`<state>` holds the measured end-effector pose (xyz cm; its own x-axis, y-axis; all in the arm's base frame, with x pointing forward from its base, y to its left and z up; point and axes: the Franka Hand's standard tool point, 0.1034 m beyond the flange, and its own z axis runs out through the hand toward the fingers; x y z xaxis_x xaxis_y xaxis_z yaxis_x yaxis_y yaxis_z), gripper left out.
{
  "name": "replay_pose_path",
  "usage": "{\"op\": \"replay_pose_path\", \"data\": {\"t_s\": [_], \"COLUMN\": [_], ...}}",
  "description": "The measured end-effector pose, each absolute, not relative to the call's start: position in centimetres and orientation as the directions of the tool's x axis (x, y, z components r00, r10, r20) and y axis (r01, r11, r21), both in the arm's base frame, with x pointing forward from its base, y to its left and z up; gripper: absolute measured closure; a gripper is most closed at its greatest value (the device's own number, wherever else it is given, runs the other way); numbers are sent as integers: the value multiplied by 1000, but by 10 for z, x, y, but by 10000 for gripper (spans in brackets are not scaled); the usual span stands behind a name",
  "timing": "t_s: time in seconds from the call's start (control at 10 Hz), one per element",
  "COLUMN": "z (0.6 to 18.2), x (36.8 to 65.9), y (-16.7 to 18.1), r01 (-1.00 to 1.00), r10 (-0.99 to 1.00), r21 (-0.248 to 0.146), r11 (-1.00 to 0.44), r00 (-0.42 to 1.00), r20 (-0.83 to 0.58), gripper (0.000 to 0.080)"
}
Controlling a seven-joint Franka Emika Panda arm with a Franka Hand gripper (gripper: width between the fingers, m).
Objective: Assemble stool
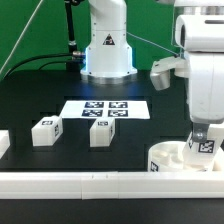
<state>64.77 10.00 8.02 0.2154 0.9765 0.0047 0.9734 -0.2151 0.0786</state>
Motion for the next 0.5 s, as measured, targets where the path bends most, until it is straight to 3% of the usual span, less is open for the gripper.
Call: {"op": "replay_pose_path", "data": {"t_s": [0.1, 0.5], "z": [79, 79], "x": [646, 646], "y": [100, 98], "r01": [960, 810], "r10": [962, 812], "r21": [72, 66], "r11": [-271, -583], "r00": [272, 582], "r20": [6, 32], "gripper": [458, 458]}}
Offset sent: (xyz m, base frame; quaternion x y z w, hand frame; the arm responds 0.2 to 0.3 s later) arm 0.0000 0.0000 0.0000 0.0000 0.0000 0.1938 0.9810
